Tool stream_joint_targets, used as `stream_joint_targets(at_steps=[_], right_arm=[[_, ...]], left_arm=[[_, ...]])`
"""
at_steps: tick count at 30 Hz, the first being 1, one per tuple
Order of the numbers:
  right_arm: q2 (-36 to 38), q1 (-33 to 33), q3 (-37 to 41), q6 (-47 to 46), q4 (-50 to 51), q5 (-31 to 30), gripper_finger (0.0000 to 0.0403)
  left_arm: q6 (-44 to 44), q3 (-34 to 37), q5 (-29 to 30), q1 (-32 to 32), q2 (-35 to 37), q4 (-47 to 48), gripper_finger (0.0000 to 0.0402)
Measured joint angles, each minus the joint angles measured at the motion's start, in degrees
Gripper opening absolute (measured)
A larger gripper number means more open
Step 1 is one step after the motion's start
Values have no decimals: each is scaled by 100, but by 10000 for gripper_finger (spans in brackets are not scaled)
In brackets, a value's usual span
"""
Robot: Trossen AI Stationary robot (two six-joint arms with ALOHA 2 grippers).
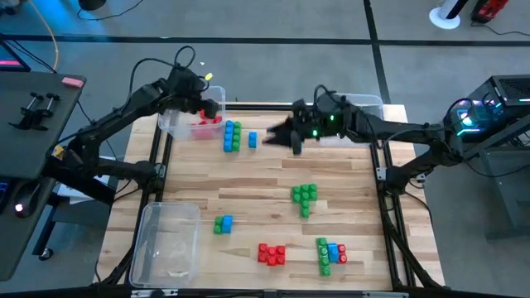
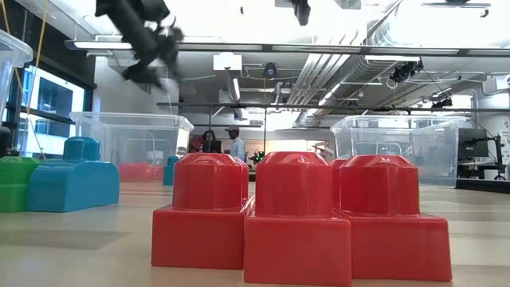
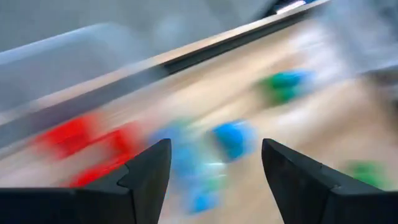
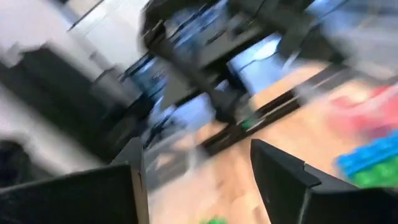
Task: Sort blocks
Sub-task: Put the red game piece into the top left transparent bin
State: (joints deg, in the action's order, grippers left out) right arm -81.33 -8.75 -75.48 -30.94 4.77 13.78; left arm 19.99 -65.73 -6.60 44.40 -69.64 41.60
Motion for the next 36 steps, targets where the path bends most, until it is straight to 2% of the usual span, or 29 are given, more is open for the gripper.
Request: stream_joint_targets(at_steps=[4,7,11,15,17,19,23,27,32,36], right_arm=[[2,770,0,145,869,37,161],[2,1451,31,172,1580,-124,142],[-2,2379,404,290,1907,-493,105],[-90,3109,901,-10,1531,-797,45],[-219,3352,1073,-305,1353,-927,13],[-423,3548,1123,-488,1252,-1016,8],[-1149,3794,902,-458,1181,-1010,2],[-2058,3860,256,-25,1173,-875,1],[-3091,3837,-491,306,1960,-876,0],[-3575,3801,-1086,446,2749,-948,0]], left_arm=[[595,0,-127,-1127,271,-1126,217],[638,0,100,-2195,327,-1649,197],[734,0,949,-3766,188,-1494,153],[1452,4,2114,-5224,-218,-1121,81],[1728,4,2458,-5796,-487,-1143,35],[1828,6,2620,-6256,-772,-1298,9],[1835,7,2633,-6803,-1237,-1719,11],[1836,7,2632,-6980,-1515,-1803,3],[1676,7,2666,-7036,-1580,-1679,1],[1389,9,2785,-7036,-1579,-1600,1]])
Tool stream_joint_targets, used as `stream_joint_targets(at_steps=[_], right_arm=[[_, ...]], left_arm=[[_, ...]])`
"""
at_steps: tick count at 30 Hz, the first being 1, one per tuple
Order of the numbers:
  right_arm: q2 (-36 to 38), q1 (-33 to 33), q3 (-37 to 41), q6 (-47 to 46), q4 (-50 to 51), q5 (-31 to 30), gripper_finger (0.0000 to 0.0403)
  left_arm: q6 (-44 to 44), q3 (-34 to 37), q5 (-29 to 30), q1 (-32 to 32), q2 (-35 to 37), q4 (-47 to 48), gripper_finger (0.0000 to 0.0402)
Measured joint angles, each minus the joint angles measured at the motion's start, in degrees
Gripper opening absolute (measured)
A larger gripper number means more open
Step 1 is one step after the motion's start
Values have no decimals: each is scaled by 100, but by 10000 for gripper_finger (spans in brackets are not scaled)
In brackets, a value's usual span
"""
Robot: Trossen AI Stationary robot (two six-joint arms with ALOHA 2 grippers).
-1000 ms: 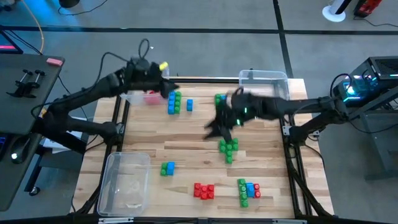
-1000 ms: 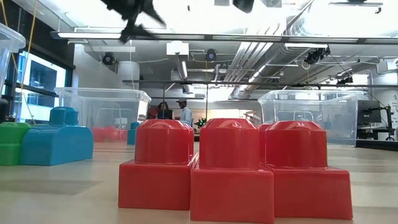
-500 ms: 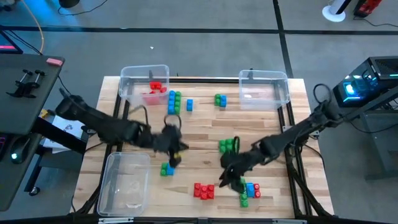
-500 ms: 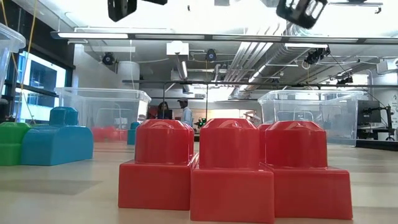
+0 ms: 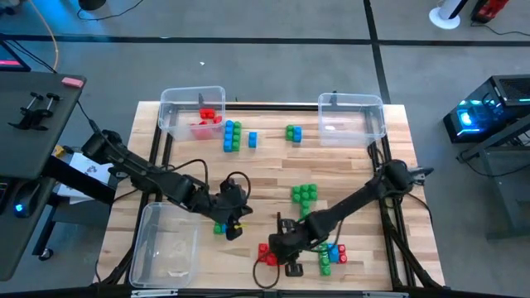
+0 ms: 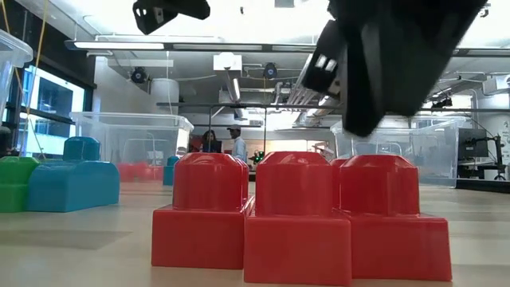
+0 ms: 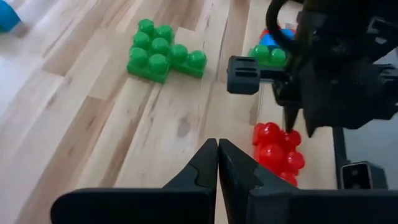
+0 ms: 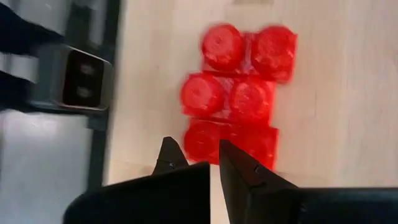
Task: Sort blocks
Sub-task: Put the red game piece into the top left transparent bin
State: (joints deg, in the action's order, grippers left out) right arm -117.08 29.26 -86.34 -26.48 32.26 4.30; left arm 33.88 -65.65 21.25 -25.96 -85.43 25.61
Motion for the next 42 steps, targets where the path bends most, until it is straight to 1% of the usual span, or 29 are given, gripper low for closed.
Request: stream_joint_targets(at_steps=[4,6,8,12,15,19,24,28,32,34,35,37,40,42], right_arm=[[-232,0,-364,355,421,-281,0],[-270,-2,-407,541,591,-377,0],[-267,-35,-409,640,763,-629,0],[-222,-250,-415,745,1066,-904,0],[-234,-436,-541,824,1341,-1227,0],[-257,-702,-674,1005,1451,-1518,0],[-264,-977,-700,1259,1349,-1800,0],[-236,-1017,-702,1793,1358,-2074,0],[7,-1019,-709,1848,1358,-2115,0],[142,-1056,-718,1447,1345,-2084,0],[177,-1090,-722,953,1368,-2028,0],[199,-1219,-722,-292,1469,-1794,0],[199,-1432,-722,-2065,1477,-1201,0],[187,-1507,-722,-3106,1434,-1031,0]], left_arm=[[-304,-1,5,5,4,10,1],[-400,-2,11,4,4,14,0],[-412,-1,24,4,4,13,1],[-414,0,28,-25,47,13,0],[-450,-1,51,-42,174,30,0],[-443,0,183,-54,452,222,0],[-414,0,520,-110,788,801,0],[-413,0,675,-114,944,1126,0],[-412,0,680,-114,994,1154,0],[-414,0,705,-114,996,1154,0],[-414,0,743,-114,991,1167,0],[-413,0,848,-111,971,1177,0],[-414,0,998,-111,965,1214,0],[-414,0,1106,-109,968,1213,0]])
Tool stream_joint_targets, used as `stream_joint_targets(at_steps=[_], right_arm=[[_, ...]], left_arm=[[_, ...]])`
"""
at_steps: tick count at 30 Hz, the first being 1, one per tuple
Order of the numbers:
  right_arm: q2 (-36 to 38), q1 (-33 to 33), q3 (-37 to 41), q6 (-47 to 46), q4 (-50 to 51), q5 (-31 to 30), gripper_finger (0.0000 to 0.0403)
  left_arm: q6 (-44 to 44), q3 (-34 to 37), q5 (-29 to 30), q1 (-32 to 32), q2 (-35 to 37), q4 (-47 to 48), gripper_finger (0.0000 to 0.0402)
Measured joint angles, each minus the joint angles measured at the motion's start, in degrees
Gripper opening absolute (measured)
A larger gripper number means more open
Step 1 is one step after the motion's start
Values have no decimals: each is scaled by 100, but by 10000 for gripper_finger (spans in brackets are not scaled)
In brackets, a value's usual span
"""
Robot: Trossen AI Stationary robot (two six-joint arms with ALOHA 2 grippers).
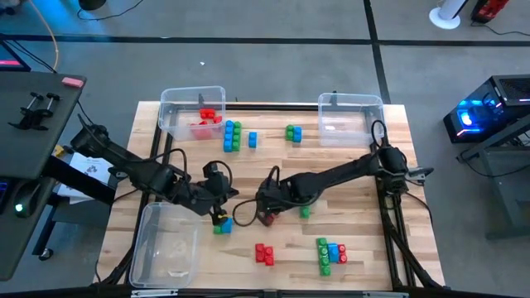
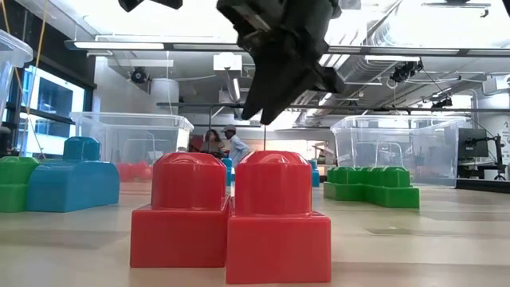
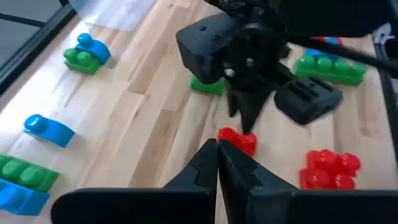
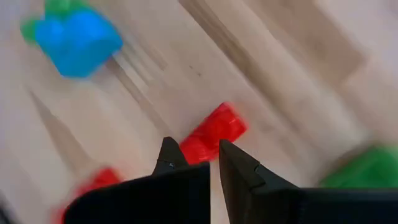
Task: Sort blocks
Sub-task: Put the red game piece into the top left transparent bin
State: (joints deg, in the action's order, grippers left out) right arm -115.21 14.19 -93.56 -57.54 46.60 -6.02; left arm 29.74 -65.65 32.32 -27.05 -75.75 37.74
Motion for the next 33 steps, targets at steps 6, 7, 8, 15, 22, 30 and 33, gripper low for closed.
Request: stream_joint_targets(at_steps=[6,7,8,15,22,30,33], right_arm=[[-19,110,4,-1923,-47,-140,0],[-21,159,4,-2125,-19,-243,0],[-53,201,4,-2299,30,-354,0],[-482,309,9,-3009,131,-535,0],[-569,294,9,-3156,48,-732,0],[-661,285,9,-3202,13,-659,0],[-751,284,6,-3120,-74,-475,0]], left_arm=[[0,0,33,2,-2,0,0],[0,0,33,2,-2,0,0],[0,0,33,2,-1,0,0],[-38,-2,33,2,-2,-7,0],[-38,0,31,2,-2,-7,0],[2,0,31,2,-2,-7,0],[2,0,28,2,-2,-11,0]])
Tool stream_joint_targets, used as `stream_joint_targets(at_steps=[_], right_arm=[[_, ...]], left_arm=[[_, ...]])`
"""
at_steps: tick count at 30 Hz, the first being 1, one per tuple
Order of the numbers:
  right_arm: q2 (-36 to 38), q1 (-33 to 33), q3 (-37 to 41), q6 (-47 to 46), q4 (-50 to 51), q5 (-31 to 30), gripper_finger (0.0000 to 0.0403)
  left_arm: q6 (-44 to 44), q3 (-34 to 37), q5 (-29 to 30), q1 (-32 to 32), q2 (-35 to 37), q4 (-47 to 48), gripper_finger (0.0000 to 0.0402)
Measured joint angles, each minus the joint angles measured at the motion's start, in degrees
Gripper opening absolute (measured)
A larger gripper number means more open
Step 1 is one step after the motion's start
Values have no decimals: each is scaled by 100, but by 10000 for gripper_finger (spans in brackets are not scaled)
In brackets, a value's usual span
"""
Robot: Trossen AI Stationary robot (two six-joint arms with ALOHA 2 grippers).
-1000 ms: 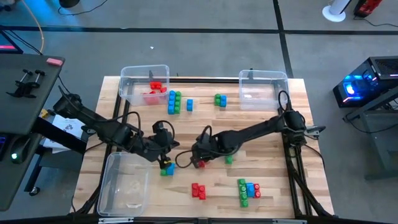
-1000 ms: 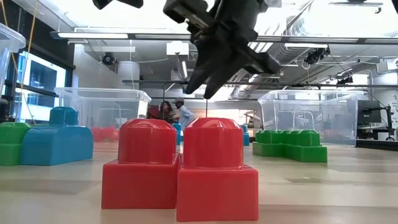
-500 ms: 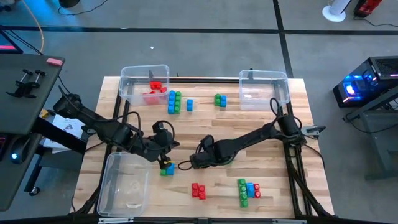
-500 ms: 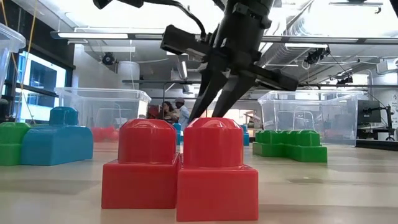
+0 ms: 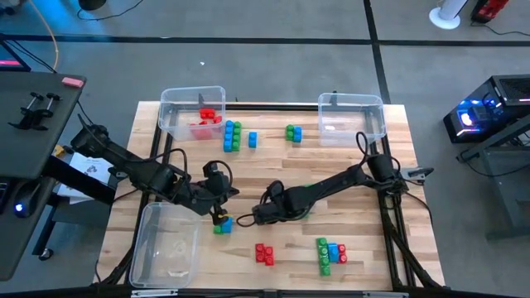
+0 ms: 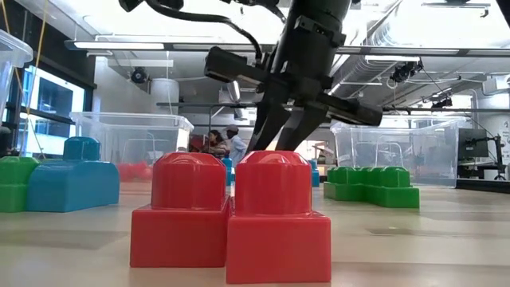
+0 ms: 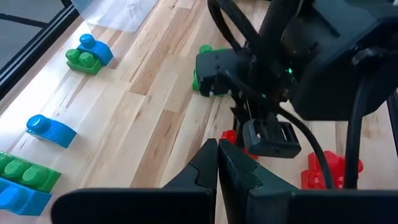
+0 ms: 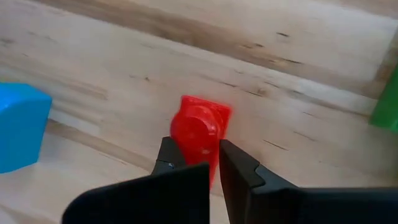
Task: Sort blocks
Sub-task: Put the red game piece into the top left transparent bin
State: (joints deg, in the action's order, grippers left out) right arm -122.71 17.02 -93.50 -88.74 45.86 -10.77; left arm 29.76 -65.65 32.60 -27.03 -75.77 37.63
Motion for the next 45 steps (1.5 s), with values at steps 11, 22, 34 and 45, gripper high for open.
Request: stream_joint_targets(at_steps=[11,22,34,45], right_arm=[[-75,-66,-17,3901,30,183,0],[-79,-97,-23,8711,-101,202,0],[265,-163,-8,8900,-322,214,0],[550,-215,-12,8893,-517,136,0]], left_arm=[[21,0,-2,0,0,-24,0],[173,0,-2,-2,0,-22,0],[163,0,-21,-9,0,-21,0],[131,0,11,-7,0,37,0]])
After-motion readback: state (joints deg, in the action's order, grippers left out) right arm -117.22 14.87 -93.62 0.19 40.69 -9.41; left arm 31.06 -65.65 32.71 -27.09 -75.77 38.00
